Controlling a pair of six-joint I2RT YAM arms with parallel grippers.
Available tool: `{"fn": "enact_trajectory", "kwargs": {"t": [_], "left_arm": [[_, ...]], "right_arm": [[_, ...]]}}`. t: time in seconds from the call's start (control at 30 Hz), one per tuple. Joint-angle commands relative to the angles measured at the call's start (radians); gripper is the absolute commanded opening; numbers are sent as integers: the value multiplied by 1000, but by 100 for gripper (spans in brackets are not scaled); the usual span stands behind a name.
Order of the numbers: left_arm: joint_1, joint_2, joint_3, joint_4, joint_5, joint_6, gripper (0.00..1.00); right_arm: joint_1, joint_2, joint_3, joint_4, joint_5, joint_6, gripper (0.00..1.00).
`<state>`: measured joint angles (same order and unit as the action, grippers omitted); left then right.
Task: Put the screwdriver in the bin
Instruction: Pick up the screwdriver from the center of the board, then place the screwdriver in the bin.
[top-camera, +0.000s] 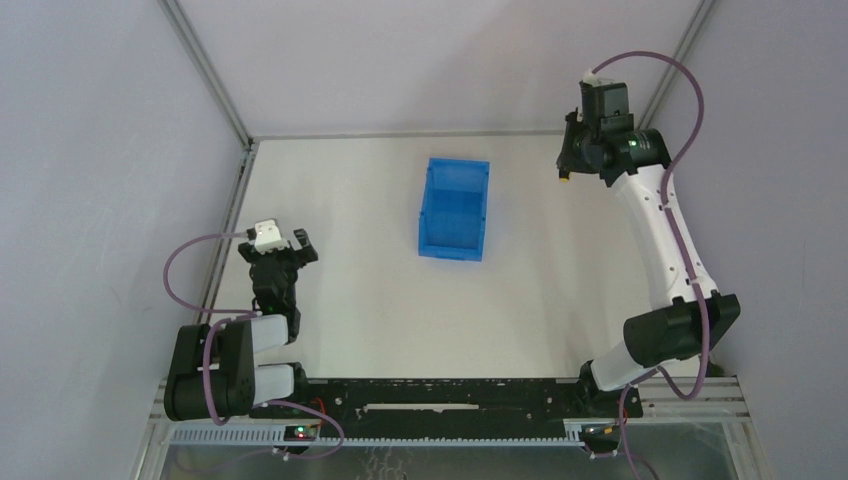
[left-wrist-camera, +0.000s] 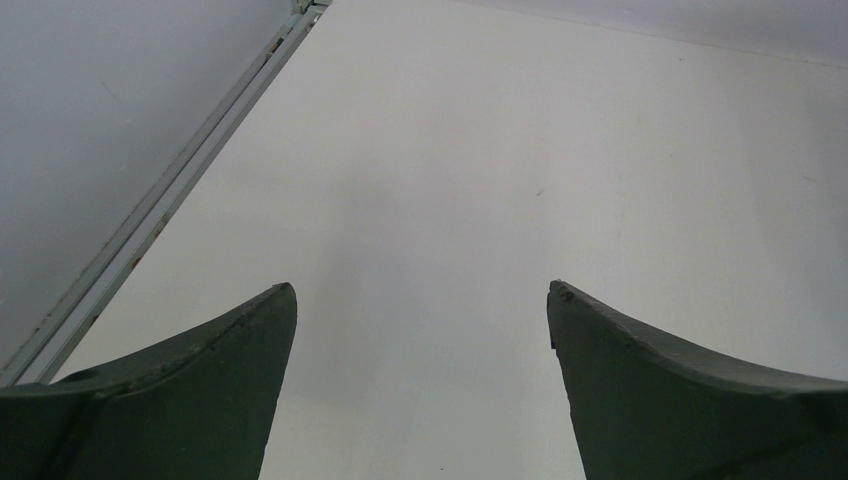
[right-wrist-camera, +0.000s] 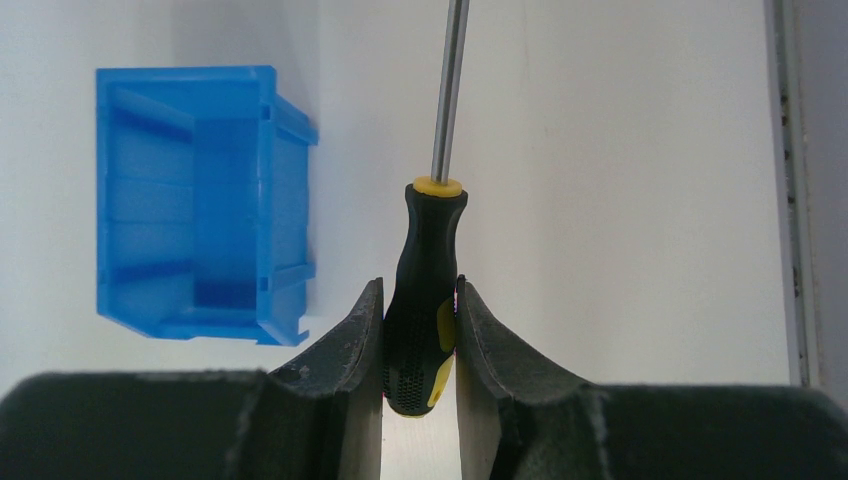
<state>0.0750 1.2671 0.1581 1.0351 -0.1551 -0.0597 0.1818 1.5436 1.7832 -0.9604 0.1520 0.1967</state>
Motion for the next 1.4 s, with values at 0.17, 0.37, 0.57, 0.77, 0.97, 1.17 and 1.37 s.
{"fn": "enact_trajectory", "kwargs": {"t": [0.17,0.37,0.57,0.77,0.97,1.17,1.37], "left_arm": [[-6,-8,31,29,-16,24,100],[-5,-8,31,29,-15,24,100],[-6,-8,31,29,-15,24,100],[-6,-8,31,29,-16,24,100],[-6,-8,31,29,-16,25,100],[-6,-8,31,29,-15,25,100],[-6,-8,31,29,-16,24,100]], "right_arm": [[27,-43,114,-99,27,35,12],[109,-21,127,-90,20,84,12],[207,18,161,-50,26,155,10],[310,97,222,-24,24,219,8],[408,203,319,-10,43,248,8],[450,247,332,39,59,266,8],[453,255,231,121,60,272,9]]}}
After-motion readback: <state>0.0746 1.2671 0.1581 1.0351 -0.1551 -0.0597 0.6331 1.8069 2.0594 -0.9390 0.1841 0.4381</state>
